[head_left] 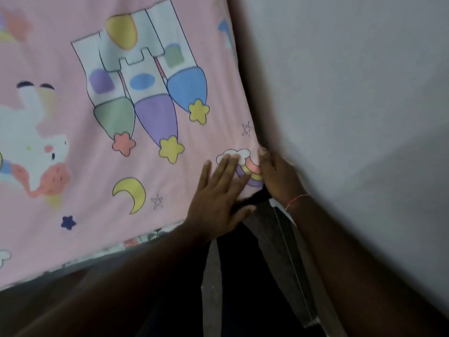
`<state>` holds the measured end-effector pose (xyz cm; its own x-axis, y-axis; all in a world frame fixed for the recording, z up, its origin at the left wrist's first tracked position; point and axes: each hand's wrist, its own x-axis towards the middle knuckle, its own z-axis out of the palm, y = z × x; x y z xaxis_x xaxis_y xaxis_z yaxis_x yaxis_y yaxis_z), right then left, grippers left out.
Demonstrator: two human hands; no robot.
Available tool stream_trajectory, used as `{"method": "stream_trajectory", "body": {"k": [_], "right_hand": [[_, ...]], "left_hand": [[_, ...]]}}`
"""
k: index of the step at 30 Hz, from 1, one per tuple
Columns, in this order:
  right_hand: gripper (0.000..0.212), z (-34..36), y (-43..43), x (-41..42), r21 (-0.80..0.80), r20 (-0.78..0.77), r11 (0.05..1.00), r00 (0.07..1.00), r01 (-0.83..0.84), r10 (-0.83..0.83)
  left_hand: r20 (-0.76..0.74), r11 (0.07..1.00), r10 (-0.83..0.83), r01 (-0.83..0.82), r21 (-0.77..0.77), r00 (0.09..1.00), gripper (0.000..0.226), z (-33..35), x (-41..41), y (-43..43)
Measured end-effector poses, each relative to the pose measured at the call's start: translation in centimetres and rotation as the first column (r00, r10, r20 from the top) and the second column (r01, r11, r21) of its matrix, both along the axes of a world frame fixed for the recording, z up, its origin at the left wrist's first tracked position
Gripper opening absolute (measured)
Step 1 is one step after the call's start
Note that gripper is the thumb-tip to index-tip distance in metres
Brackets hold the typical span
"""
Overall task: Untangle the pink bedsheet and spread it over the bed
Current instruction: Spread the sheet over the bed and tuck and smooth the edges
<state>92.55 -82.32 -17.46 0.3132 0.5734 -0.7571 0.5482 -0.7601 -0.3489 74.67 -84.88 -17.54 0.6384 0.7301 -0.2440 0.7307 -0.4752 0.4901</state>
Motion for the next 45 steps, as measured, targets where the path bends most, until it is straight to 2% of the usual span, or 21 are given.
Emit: {"method": "stream_trajectory", "body": {"k": [1,3,9,12,16,19,21,24,28,32,34,37,40,42,45], "right_hand": [[0.050,-0.1,-0.7,0.5,-0.064,0.046,0.998,0.999,0.006,-0.003],[0.052,-0.1,-1.8,1.2,-0.175,0.027,0.983,0.998,0.053,-0.049],[0.065,0.5,0.3,0.2,-0.310,-0.096,0.939,0.977,0.150,-0.188],[0.055,0.4,1.0,0.2,-0.351,-0.164,0.918,0.953,0.184,-0.254],[0.049,0.5,0.3,1.6,-0.339,-0.151,0.903,0.932,0.265,-0.331],[0.048,0.3,-0.4,2.2,-0.239,-0.055,0.905,0.926,0.352,-0.374],[0.048,0.4,-1.2,2.7,-0.188,0.020,0.927,0.945,0.326,-0.328],[0.046,0.7,-2.2,2.8,-0.138,0.086,0.955,0.964,0.263,-0.253],[0.046,0.9,-1.9,2.5,-0.147,0.034,0.930,0.941,0.337,-0.336],[0.041,1.0,-1.4,1.9,-0.055,-0.079,0.841,0.838,0.538,-0.541],[0.039,1.1,-1.0,1.6,-0.058,-0.100,0.814,0.808,0.578,-0.581],[0.038,1.1,-0.5,1.0,-0.042,-0.045,0.874,0.873,0.485,-0.486],[0.039,1.3,0.2,0.1,0.196,0.120,0.920,0.922,0.340,-0.367],[0.035,1.4,2.1,-1.0,0.354,0.101,0.907,0.955,0.227,-0.279],[0.037,1.5,6.3,-3.2,0.461,0.007,0.885,0.997,0.062,-0.073]], "left_hand": [[0.008,0.999,-0.044,0.044,-0.006,0.999,0.069,0.0,-0.2,-0.8],[0.019,0.995,-0.100,0.100,0.005,0.995,0.064,-0.1,-0.4,-1.6],[0.018,0.989,-0.027,0.024,0.145,0.999,0.041,0.5,0.1,-0.3],[-0.021,0.984,-0.057,0.060,0.170,0.998,0.039,0.9,0.5,0.3],[0.023,0.976,-0.110,0.103,0.193,0.994,0.019,0.4,0.8,0.5],[0.051,0.983,-0.106,0.097,0.157,0.993,0.012,0.4,1.3,0.3],[0.060,0.984,-0.110,0.100,0.148,0.992,0.016,0.5,1.6,0.0],[0.041,0.985,-0.131,0.125,0.122,0.990,0.009,0.7,1.9,-0.2],[0.039,0.986,-0.124,0.118,0.120,0.992,0.010,0.7,2.1,-0.3],[0.031,0.996,-0.045,0.042,0.078,0.999,0.031,1.2,1.7,-0.5],[0.043,0.997,0.019,-0.022,0.070,0.999,0.033,1.5,1.6,0.1],[-0.004,0.991,0.086,-0.085,0.100,0.996,0.028,1.4,1.8,1.9],[-0.031,0.989,0.082,-0.077,0.130,0.996,0.036,0.6,1.7,4.0],[-0.067,0.986,0.072,-0.061,0.153,0.995,0.041,-0.1,1.4,6.0],[-0.097,0.980,0.076,-0.056,0.191,0.992,0.044,-1.0,0.7,9.9]]}}
